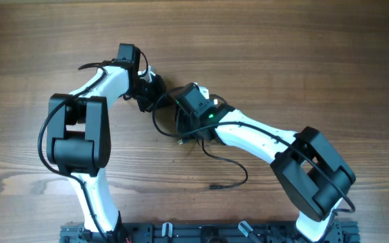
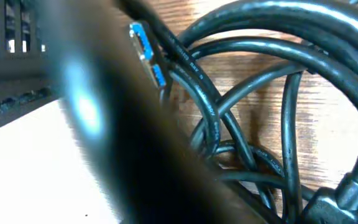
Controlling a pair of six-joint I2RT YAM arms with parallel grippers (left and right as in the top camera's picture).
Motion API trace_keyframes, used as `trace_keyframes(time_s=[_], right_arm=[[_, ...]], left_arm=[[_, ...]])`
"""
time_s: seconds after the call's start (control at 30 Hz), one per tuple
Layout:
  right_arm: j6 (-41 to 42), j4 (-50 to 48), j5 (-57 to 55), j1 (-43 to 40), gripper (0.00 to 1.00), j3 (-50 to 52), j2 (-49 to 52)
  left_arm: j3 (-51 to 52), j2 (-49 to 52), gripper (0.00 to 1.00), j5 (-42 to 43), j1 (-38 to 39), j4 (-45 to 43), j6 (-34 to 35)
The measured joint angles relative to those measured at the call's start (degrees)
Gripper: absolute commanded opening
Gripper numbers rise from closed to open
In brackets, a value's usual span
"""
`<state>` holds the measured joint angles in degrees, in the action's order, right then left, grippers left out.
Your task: Untangle cables
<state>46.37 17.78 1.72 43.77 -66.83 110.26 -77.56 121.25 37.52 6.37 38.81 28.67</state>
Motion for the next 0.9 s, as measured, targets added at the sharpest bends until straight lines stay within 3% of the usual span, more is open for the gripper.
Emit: trace_keyframes(time_s=[0.23,0.43,0.63,0.67,0.7,0.9], right_arm=[[-4.1,-2.8,-0.1,-0.5,0.37,0.0,0.0],[-4.7,-3.3,-3.0,-0.4,0.37,0.0,0.0],[-4.2,-3.1,-4.2,-0.4,0.27,0.0,0.0],[-3.9,-3.1,-4.3,-0.4,0.20,0.0,0.0],[-3.0,-3.1,-4.4,-0.4,0.04,0.0,0.0],[-1.1,-1.5,-4.5,-1.0,0.04,0.0,-0.3]], left_arm=[[0.0,0.0,0.10,0.0,0.0,0.0,0.0],[0.0,0.0,0.10,0.0,0.0,0.0,0.0],[0.0,0.0,0.10,0.0,0.0,0.0,0.0],[0.0,0.0,0.10,0.0,0.0,0.0,0.0],[0.0,0.0,0.10,0.0,0.0,0.0,0.0],[0.0,0.0,0.09,0.0,0.0,0.0,0.0]])
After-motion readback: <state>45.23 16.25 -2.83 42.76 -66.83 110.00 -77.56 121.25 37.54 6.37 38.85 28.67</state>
